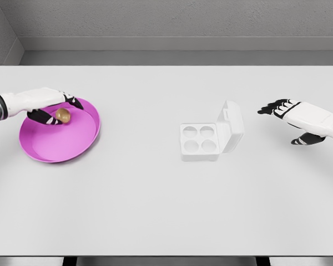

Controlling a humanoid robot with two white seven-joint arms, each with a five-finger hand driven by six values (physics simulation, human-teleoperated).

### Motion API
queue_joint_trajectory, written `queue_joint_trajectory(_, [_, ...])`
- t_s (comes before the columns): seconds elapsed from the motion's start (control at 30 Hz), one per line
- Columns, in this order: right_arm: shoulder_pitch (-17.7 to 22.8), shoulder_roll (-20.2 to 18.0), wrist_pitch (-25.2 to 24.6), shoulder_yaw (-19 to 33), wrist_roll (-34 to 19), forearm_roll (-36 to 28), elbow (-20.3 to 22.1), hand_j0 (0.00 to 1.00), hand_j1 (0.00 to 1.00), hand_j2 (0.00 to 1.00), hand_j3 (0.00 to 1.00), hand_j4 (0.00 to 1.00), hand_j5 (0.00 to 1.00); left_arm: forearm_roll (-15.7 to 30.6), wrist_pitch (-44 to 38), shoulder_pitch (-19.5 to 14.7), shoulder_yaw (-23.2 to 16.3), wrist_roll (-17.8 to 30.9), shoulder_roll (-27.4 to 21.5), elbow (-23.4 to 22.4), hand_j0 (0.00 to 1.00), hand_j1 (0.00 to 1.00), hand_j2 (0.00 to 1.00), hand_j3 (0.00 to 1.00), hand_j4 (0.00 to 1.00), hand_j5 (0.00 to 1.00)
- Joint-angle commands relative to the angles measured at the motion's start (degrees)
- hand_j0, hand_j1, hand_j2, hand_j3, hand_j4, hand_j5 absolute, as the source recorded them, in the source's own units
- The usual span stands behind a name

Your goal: Pack egg into the box and close the box lid

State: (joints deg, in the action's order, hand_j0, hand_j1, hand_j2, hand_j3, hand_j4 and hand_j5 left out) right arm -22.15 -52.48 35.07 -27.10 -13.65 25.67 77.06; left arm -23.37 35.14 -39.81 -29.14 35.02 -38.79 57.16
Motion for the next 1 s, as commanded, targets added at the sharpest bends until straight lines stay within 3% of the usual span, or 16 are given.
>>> queue_joint_trajectory(0.0, [0.00,-0.08,-0.07,0.03,0.03,-0.36,0.02,1.00,1.00,1.00,1.00,1.00,1.00,-0.18,-0.14,0.00,0.05,-0.02,0.38,-0.74,0.74,0.74,0.74,0.74,0.74,0.74])
queue_joint_trajectory(0.97, [0.00,-0.08,-0.07,0.03,0.03,-0.27,0.02,1.00,1.00,1.00,1.00,1.00,1.00,-0.27,-0.14,-0.35,0.05,-0.02,0.82,-3.55,0.70,0.70,0.70,0.70,0.70,0.70])
